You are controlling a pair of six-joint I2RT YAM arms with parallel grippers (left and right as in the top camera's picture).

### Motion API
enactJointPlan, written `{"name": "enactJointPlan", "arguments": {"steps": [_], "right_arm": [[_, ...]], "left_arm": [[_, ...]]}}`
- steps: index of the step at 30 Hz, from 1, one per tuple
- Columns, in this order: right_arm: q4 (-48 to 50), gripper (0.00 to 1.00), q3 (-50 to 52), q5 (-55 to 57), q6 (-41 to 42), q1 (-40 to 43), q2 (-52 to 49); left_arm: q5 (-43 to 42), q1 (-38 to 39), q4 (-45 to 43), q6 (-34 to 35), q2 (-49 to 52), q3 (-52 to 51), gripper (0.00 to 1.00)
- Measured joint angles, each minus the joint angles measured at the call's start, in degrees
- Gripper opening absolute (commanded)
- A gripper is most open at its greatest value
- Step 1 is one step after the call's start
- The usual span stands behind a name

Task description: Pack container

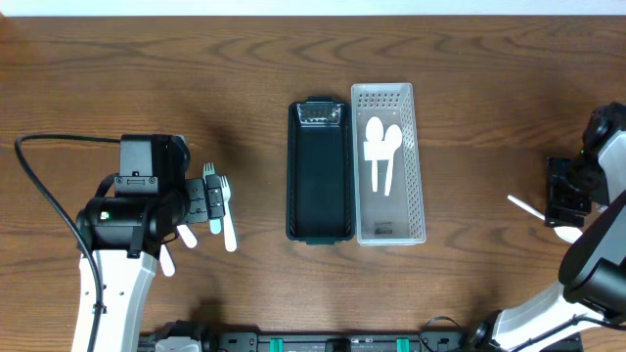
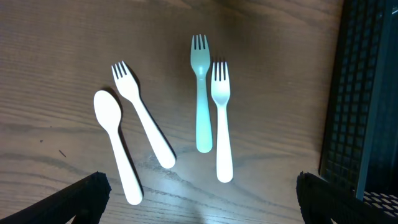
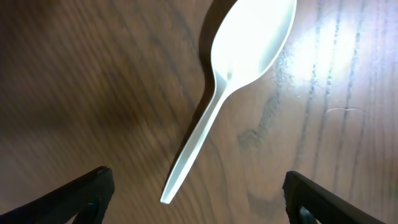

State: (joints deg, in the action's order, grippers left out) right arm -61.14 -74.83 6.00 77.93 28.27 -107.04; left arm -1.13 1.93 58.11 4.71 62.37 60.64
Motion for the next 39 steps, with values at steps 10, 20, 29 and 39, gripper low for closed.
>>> {"name": "enactJointPlan", "arguments": {"steps": [10, 20, 29, 39], "right_arm": [[3.4, 0.90, 2.3, 0.5, 1.1, 0.0, -0.9], [6.7, 0.89, 6.3, 1.9, 1.1, 0.1, -1.1], [7.3, 0.89, 6.4, 4.4, 1.1, 1.8, -1.2], [7.7, 0.89, 6.8, 6.3, 1.1, 2.0, -1.2]], "left_arm": [[0.0, 0.0, 0.0, 0.0, 0.0, 0.0, 0.98], [0.0, 0.0, 0.0, 0.0, 0.0, 0.0, 0.98], [0.0, 0.0, 0.0, 0.0, 0.0, 0.0, 0.98], [0.0, 0.0, 0.0, 0.0, 0.0, 0.0, 0.98]]}}
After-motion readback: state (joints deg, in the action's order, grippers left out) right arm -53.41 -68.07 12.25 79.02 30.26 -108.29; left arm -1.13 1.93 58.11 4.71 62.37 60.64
